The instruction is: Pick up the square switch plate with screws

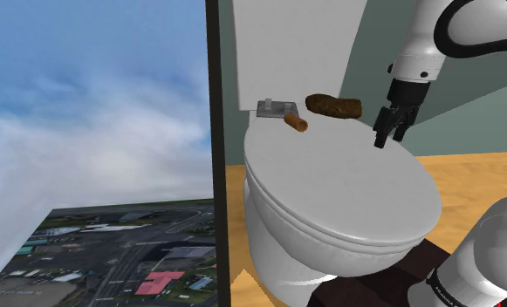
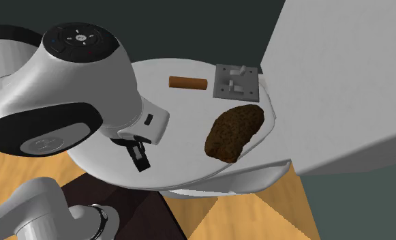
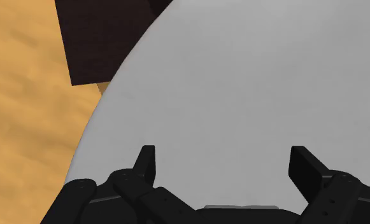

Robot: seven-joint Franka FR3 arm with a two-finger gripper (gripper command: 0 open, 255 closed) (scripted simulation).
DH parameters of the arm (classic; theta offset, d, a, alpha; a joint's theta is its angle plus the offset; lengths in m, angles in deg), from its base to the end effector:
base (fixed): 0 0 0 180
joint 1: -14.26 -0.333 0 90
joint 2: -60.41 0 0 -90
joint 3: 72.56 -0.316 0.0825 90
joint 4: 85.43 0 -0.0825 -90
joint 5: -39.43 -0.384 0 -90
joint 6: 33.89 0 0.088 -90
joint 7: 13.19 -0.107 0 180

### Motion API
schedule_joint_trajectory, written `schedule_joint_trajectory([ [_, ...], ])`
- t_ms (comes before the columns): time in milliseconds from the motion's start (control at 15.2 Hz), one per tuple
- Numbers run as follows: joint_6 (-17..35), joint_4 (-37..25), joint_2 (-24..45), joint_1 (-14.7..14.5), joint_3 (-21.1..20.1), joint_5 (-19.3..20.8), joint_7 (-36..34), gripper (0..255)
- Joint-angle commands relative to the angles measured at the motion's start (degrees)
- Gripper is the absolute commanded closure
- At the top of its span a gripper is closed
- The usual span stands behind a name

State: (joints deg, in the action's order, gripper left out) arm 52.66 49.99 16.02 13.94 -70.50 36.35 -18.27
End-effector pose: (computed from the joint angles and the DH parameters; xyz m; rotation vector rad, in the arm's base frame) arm 0.3027 -0.0062 0.5787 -3.0586 0.1633 0.1244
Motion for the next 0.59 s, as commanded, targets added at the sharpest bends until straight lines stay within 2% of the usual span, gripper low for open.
schedule_joint_trajectory([
  [0,0.00,0.00,0.00,0.00,0.00,0.00,0.00,0],
  [528,4.82,-14.27,18.06,0.10,-2.85,0.89,-4.11,0],
])
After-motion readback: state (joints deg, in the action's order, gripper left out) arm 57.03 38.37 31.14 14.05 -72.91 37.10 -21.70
